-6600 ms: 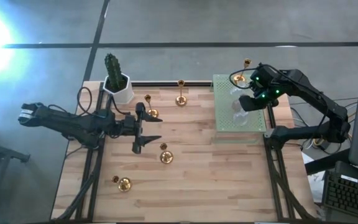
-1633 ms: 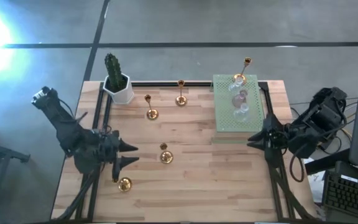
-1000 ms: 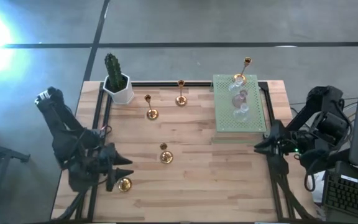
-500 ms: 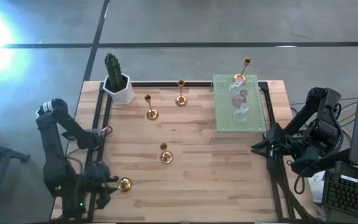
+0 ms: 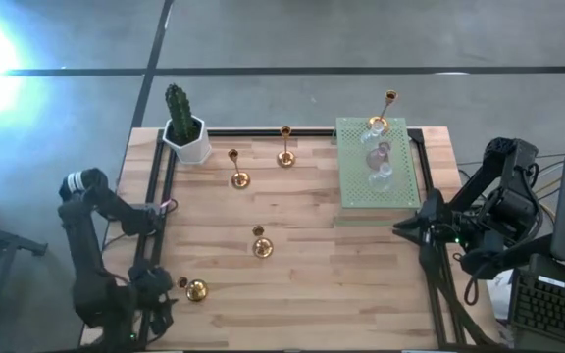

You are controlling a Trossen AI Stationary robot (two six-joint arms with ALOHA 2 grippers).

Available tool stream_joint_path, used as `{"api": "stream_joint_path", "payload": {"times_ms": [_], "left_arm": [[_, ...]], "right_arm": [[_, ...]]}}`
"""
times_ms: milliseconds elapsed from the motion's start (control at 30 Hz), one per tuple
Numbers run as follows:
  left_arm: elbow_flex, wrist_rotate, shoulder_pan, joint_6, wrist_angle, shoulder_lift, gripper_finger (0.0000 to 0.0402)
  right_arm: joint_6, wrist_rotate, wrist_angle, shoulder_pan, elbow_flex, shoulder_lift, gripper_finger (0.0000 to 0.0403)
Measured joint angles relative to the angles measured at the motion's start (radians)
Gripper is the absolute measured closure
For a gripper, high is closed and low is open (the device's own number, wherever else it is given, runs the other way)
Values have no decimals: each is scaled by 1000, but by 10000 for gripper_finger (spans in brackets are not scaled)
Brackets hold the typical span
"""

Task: Pick & Place candle stick holders
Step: Put the gold candle holder on the shelf

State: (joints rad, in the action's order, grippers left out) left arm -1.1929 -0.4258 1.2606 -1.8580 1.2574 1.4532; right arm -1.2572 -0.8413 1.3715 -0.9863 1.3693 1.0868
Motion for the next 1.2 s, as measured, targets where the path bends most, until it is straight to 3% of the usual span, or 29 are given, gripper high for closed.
{"api": "stream_joint_path", "payload": {"times_ms": [267,433,600,733,900,1033,1200], "left_arm": [[194,-119,-1,-21,-157,-7,191],[275,-258,0,-25,-257,-16,191],[323,-274,0,-36,-272,-16,194],[337,-313,-1,-45,-271,-17,242],[331,-386,-2,-2,-269,-21,370],[321,-417,-12,10,-267,-51,371],[258,-589,-70,166,-264,-145,371]], "right_arm": [[1,-20,-21,0,0,0,344],[4,-26,-21,0,0,0,344],[3,-26,-21,0,0,0,344],[3,-26,-21,0,0,0,344],[3,-33,-21,0,0,0,344],[2,-61,-21,0,0,1,344],[2,-89,-21,0,0,8,344]]}}
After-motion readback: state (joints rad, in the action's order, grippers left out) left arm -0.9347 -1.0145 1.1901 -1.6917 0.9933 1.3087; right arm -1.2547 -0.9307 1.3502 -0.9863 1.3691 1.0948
